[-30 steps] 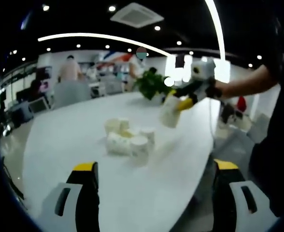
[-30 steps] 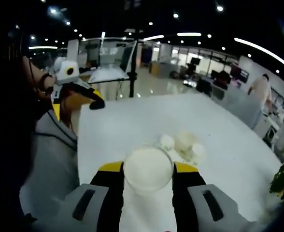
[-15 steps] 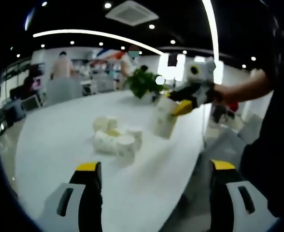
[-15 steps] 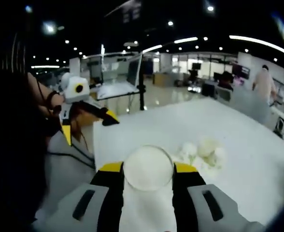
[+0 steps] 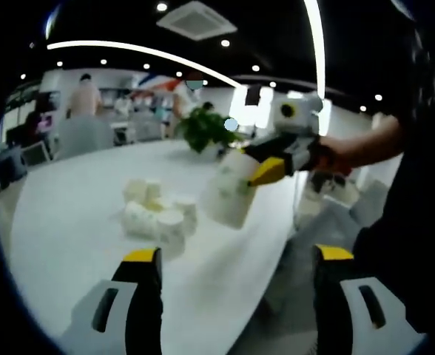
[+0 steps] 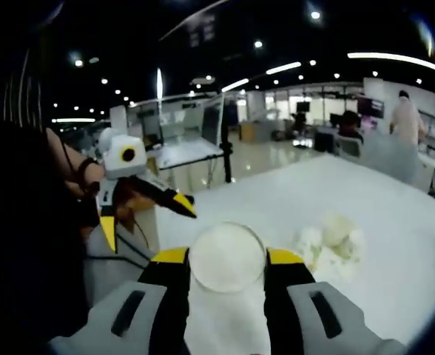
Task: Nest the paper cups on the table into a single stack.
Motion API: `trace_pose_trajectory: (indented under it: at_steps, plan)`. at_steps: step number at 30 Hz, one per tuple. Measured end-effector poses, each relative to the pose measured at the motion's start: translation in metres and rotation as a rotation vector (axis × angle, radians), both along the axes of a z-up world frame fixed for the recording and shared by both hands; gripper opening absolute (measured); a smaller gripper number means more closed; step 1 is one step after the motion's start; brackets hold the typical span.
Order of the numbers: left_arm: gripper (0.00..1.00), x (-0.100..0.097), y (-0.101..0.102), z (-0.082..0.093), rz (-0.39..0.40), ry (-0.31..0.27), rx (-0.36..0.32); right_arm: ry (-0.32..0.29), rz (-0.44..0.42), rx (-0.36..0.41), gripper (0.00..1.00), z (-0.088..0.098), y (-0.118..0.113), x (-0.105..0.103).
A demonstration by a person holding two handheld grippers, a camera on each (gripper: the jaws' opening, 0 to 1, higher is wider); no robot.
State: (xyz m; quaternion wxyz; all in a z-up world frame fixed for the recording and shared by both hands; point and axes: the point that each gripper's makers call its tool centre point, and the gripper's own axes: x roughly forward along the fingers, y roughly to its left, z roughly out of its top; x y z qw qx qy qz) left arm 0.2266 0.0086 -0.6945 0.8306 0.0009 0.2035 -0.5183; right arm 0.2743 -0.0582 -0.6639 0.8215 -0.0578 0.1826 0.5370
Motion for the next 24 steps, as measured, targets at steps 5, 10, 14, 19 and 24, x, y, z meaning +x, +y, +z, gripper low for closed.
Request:
trace_pose_trajectory:
  at_steps: [5,10,14,19,24]
  plan:
    - [0.79,-0.003,-0.007,0.004,-0.023,0.002,-0.018,0.011,0.024,0.048,0.35,0.006,0.018,-0.006]
    - [0.77,-0.005,-0.012,0.006,-0.045,0.016,-0.023,0.027,0.027,0.085,0.35,0.007,0.029,-0.007]
    - [0.72,-0.008,-0.015,0.007,-0.061,0.033,-0.038,0.047,0.017,0.129,0.35,0.011,0.035,-0.005]
    - [0.70,-0.007,-0.019,0.011,-0.070,0.039,-0.061,0.067,0.012,0.154,0.35,0.009,0.039,-0.003]
    - [0.68,0.000,-0.017,0.017,-0.045,0.057,-0.100,0.091,-0.001,0.203,0.35,0.012,0.036,-0.003]
